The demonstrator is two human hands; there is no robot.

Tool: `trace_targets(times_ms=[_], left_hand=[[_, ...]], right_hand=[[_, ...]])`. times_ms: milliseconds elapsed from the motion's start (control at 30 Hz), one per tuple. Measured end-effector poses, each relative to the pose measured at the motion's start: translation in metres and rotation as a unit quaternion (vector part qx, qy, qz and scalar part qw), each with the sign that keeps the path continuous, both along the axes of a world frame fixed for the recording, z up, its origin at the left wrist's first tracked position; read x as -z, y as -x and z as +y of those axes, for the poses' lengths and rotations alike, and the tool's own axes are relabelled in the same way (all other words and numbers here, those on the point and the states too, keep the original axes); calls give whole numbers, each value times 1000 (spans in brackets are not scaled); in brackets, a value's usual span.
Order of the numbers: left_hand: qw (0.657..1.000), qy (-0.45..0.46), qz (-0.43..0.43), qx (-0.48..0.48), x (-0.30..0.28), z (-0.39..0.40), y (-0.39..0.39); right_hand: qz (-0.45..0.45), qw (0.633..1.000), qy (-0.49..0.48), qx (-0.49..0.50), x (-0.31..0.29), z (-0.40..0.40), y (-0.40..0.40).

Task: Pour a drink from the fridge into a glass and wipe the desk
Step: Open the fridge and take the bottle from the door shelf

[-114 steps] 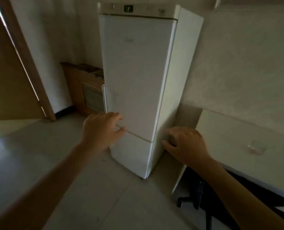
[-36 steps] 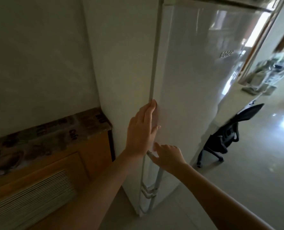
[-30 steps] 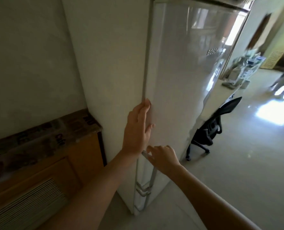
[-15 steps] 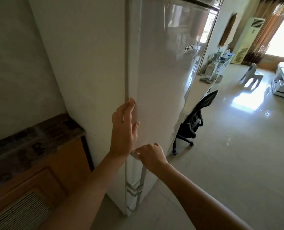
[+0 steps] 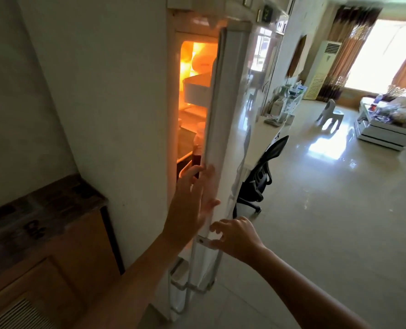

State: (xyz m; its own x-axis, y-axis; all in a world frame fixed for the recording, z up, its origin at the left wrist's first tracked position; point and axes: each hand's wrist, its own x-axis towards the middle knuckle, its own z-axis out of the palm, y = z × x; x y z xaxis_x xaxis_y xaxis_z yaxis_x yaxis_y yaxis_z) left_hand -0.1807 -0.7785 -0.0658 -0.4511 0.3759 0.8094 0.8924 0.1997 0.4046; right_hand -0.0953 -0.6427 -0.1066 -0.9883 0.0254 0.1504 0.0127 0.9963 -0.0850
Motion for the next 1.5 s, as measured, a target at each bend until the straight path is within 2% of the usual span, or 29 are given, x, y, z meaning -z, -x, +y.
trace_targets(times_ms=[67,133,200,300,500,600,700,833,1000,1133,1367,1500], left_hand=[[999,8,-9,40,-4,8,-10],[997,9,-22,70,-9,16,-22],[993,0,-36,114,-13,26,-34],[987,2,-24,158,-17,41,-49],[984,109,78,118,-20,64,-68],[980,181,53,58,-8,73,-62],[957,285,49,5,10,79,-52],[918,378,115,-31,31,94,-51],[911,403,86,-7,43,126,-65],[910,405,94,-4,43,157,-83],[906,417,77,6,40,216,-95],[915,395,80,28,39,245,-101]], right_hand=[[101,994,31,40,-9,6,-16],[200,972,85,90,-24,8,-34],[268,947,132,121,-40,11,-50],[339,925,129,115,-59,16,-69],[355,913,123,156,-65,41,-98],[368,908,103,171,-67,59,-115],[359,909,88,192,-67,82,-128],[357,904,90,215,-65,112,-141],[363,899,74,233,-69,147,-158],[355,895,66,262,-71,186,-170],[356,890,119,260,-73,261,-180],[356,889,125,258,-71,301,-180]])
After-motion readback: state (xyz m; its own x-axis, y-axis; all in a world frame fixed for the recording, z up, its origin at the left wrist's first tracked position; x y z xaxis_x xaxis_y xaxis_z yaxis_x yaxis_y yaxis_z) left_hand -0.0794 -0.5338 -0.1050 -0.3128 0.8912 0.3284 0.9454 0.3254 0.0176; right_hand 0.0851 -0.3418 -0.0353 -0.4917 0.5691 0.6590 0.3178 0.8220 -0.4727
